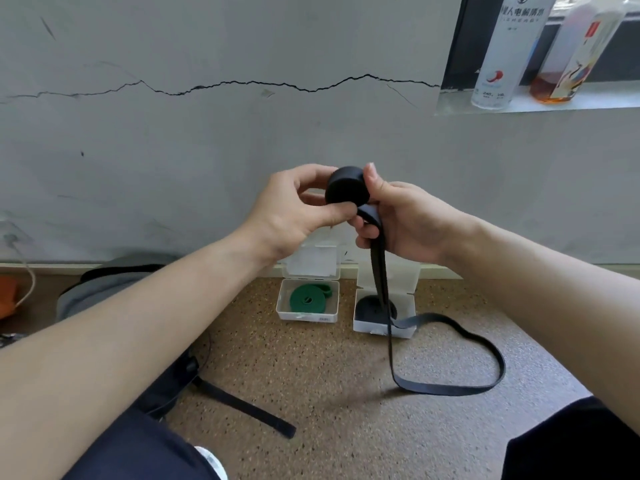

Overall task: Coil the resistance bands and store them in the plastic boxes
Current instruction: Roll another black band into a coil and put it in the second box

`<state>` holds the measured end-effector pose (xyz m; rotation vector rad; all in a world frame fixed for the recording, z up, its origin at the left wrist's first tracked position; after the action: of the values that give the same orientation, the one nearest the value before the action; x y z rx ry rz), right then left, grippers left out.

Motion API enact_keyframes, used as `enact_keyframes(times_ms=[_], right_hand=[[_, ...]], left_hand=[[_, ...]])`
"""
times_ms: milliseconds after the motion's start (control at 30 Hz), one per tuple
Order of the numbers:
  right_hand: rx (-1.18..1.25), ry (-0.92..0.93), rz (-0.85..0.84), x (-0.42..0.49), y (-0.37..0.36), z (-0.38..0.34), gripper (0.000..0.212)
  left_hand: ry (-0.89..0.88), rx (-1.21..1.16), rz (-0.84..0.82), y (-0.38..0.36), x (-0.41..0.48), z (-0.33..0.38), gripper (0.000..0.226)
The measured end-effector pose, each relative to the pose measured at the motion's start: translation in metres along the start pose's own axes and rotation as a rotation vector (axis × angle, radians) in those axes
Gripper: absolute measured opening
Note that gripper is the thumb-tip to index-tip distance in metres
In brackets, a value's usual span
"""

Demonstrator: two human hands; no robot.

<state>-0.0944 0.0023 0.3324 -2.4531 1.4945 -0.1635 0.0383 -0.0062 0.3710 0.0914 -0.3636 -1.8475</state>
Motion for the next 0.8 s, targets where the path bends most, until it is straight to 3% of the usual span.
enact_keyframes(times_ms=[167, 467, 700, 800], right_hand=[[0.097, 0.009, -0.039, -0.002, -0.003, -0.005, 0.048], [-0.387, -0.024, 0.034, -0.007, 0.021, -0.011, 0.075], [-0.742, 0.158, 0.062, -0.014, 0.02, -0.032, 0.018], [-0.838, 0.173, 0.107, -0.013, 0.02, -0.035, 0.008]], left_hand=[[-0.075, -0.129, 0.09, -0.001, 0.002, 0.007, 0.035], [-0.049, -0.057, -0.007, -0.003, 0.004, 0.009, 0.03], [-0.003, 0.07, -0.051, 0.004, 0.01, 0.009, 0.029], [-0.015, 0.212, -0.098, 0.004, 0.012, 0.013, 0.032]])
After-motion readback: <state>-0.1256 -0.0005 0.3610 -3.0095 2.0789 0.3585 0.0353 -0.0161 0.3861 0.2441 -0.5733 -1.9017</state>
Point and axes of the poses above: each hand's wrist, its own x-axis towards the middle knuckle, its own y-axis out of the back of the hand, z = x × y, the point moved 7 cm from there along x, towards the middle knuckle, and after that the axes turned 4 degrees about y, right-handed, at the moved point
